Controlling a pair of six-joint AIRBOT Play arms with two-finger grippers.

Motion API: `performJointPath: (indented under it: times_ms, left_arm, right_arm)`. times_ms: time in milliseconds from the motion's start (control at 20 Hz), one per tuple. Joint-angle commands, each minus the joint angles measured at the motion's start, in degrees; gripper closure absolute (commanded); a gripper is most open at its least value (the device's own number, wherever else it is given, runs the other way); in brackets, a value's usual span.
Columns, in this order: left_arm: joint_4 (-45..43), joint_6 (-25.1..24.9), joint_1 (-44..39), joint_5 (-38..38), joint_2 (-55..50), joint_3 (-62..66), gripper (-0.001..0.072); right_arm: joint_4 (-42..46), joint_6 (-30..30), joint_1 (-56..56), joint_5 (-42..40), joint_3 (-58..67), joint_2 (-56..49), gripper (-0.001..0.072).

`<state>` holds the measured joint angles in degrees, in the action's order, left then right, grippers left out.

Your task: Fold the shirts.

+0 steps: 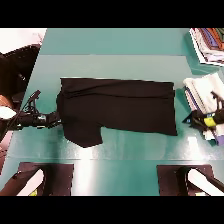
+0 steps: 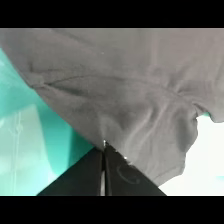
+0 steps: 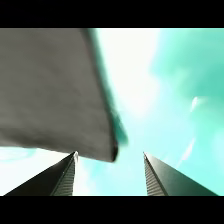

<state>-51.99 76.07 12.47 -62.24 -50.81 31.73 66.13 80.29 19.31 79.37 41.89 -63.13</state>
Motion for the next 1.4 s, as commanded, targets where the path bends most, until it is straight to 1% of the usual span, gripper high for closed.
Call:
performJointPath:
  times_ms: [0, 150, 200, 250, 300, 350, 450, 500, 600, 700, 850, 900, 950, 1050, 1150, 1200, 1350]
  left_arm:
    - [-0.13, -0.04, 0.02, -0.28, 0.94, 0.28, 0.0682]
    - [-0.17, -0.04, 0.02, -0.35, 0.94, 0.28, 0.0681]
    - [-0.24, -0.04, 0.02, -0.33, 0.94, 0.28, 0.0681]
    - [-0.37, -0.04, 0.02, -0.35, 0.94, 0.31, 0.0681]
    - [-0.66, -0.04, 0.02, -0.59, 0.94, 0.31, 0.0681]
    - [-1.53, 0.0, 0.02, -1.53, 0.98, 0.37, 0.0682]
    - [-4.66, 1.86, 0.02, -4.76, 1.14, 0.87, 0.0683]
    - [-6.58, 2.19, 0.02, -6.8, 1.29, 1.62, 0.0684]
    - [-10.95, 4.24, 0.02, -10.51, 3.37, 3.23, 0.0685]
    - [-13.62, 6.69, 0.02, -13.2, 9.42, 3.32, 0.0685]
    - [-12.87, 8.2, 0.02, -22.23, 18.47, 3.34, 0.0684]
    - [-11.54, 8.76, 0.02, -25.11, 20.26, 3.65, 0.0684]
    - [-9.92, 9.49, 0.0, -26.47, 20.74, 4.37, 0.0684]
    - [-7.52, 9.46, 0.0, -25.44, 20.5, 6.82, 0.0684]
    - [-8.07, 8.94, 0.0, -19.76, 19.41, 8.92, 0.0684]
    - [-8.07, 8.57, 0.0, -17.03, 17.64, 9.73, 0.0685]
    - [-7.96, 4.7, 0.0, -11.06, 8.76, 12.24, 0.0684]
  right_arm:
    - [-3.21, -1.33, 1.7, -2.97, -8.41, -2.6, 0.0234]
    - [-5.22, -1.31, -3.3, -8.26, -9.22, -5.01, 0.028]
    - [-5.03, -1.31, -5.11, -9.16, -8.57, -5.11, 0.0325]
    - [-5.05, -1.29, -6.69, -10.23, -7.72, -4.87, 0.0383]
    - [-5.03, -1.27, -7.78, -11.04, -6.95, -4.48, 0.0421]
    - [-4.94, -1.29, -8.61, -11.45, -6.36, -3.78, 0.0488]
    - [-4.46, -1.33, -9.42, -11.26, -5.84, -1.84, 0.0654]
    - [-4.46, -1.55, -9.42, -11.04, -5.84, -0.68, 0.0693]
    - [-3.72, -2.27, -9.4, -8.66, -5.84, 2.71, 0.0694]
    - [0.17, -2.27, -9.42, -4.96, -5.79, 7.23, 0.0694]
    - [6.43, -2.27, -9.35, 2.43, -5.79, 15.69, 0.0694]
    - [7.19, -2.25, -9.35, 4.66, -5.77, 18.67, 0.0694]
    - [7.13, -2.25, -9.35, 5.77, -5.77, 21.05, 0.0694]
    - [6.91, -2.23, -9.35, 5.75, -5.73, 24.44, 0.0695]
    - [6.93, -2.19, -9.35, 5.11, -4.39, 24.65, 0.0695]
    - [6.91, -2.16, -9.35, 4.02, -2.51, 23.06, 0.0695]
    - [6.91, -2.21, -9.86, 1.22, 4.72, 15.12, 0.0695]
